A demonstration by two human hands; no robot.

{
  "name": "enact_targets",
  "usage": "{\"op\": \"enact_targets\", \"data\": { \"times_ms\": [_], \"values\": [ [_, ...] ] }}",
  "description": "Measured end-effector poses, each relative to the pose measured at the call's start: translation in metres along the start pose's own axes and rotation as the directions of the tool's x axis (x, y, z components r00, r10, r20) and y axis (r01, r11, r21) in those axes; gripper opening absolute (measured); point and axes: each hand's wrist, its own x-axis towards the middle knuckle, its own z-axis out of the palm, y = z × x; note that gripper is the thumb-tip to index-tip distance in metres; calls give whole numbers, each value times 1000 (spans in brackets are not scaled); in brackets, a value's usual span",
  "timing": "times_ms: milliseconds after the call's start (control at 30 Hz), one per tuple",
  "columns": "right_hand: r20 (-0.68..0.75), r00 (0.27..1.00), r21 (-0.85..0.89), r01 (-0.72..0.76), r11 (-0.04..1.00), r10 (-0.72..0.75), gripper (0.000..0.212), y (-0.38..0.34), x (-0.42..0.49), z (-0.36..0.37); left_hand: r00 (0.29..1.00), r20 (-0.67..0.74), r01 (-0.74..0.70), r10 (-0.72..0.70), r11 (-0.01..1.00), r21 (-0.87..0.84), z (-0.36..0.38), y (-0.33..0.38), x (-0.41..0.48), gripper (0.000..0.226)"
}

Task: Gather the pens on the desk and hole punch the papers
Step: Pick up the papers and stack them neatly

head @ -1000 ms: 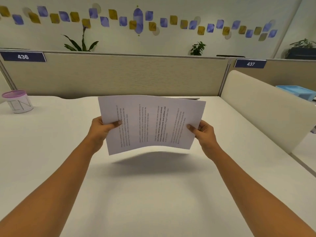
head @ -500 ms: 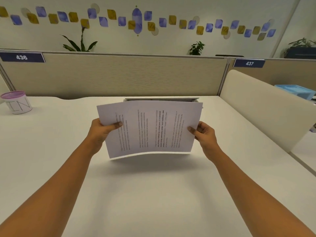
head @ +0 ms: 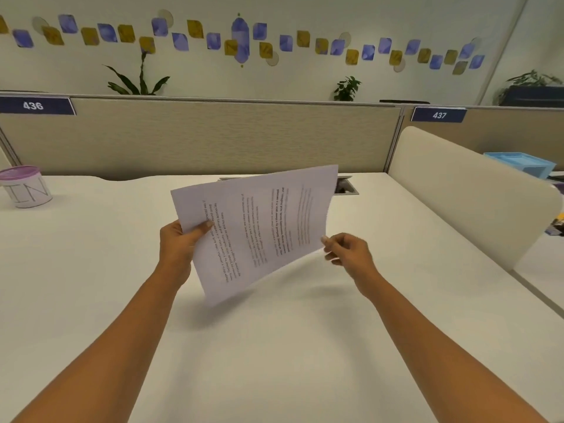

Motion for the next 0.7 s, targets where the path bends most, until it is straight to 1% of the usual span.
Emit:
{"op": "enact_targets", "data": {
  "times_ms": [67,133,167,200,233,267,300,367,400,433,500,600,667,700],
  "values": [
    [178,974,-121,-123,985,143,25,-2,-4,6,999,-43,-5,1,996,-85,6,-1,-3,19],
    [268,915,-226,-245,943,302,37,-5,-7,14,994,-107,3,-23,983,-184,13,-2,-5,19],
    [302,884,-225,-296,928,355,41,-6,-8,20,990,-136,10,-43,971,-238,17,-2,-6,19],
    [336,860,-177,-342,923,383,44,-8,-8,25,985,-158,19,-67,957,-288,21,-2,-7,20],
    [365,848,-87,-381,920,386,44,-11,-8,30,981,-172,30,-91,944,-329,26,-2,-9,20],
    [382,850,34,-405,914,363,41,-13,-8,36,978,-176,44,-114,932,-360,30,-2,-11,21],
    [383,867,163,-404,900,319,35,-16,-7,41,976,-171,60,-136,921,-386,33,-3,-14,21],
    [324,921,372,-335,866,217,20,-21,-5,49,975,-139,98,-172,900,-424,37,-6,-18,21],
    [267,946,441,-289,850,184,17,-23,-4,51,977,-117,115,-181,896,-428,37,-8,-20,22],
    [207,965,483,-246,841,163,19,-24,-3,52,979,-91,129,-184,897,-423,36,-9,-21,22],
    [106,987,484,-158,861,122,19,-27,0,49,981,-46,152,-186,902,-405,31,-10,-21,26],
    [20,999,420,-35,907,29,14,-30,3,39,983,-16,168,-185,924,-344,17,-7,-13,31],
    [-16,999,385,37,922,-33,12,-33,5,31,986,47,165,-158,958,-235,5,-2,-6,32],
    [-27,998,361,68,930,-62,12,-35,6,27,983,119,160,-142,975,-155,0,2,-3,34]
  ]
}}
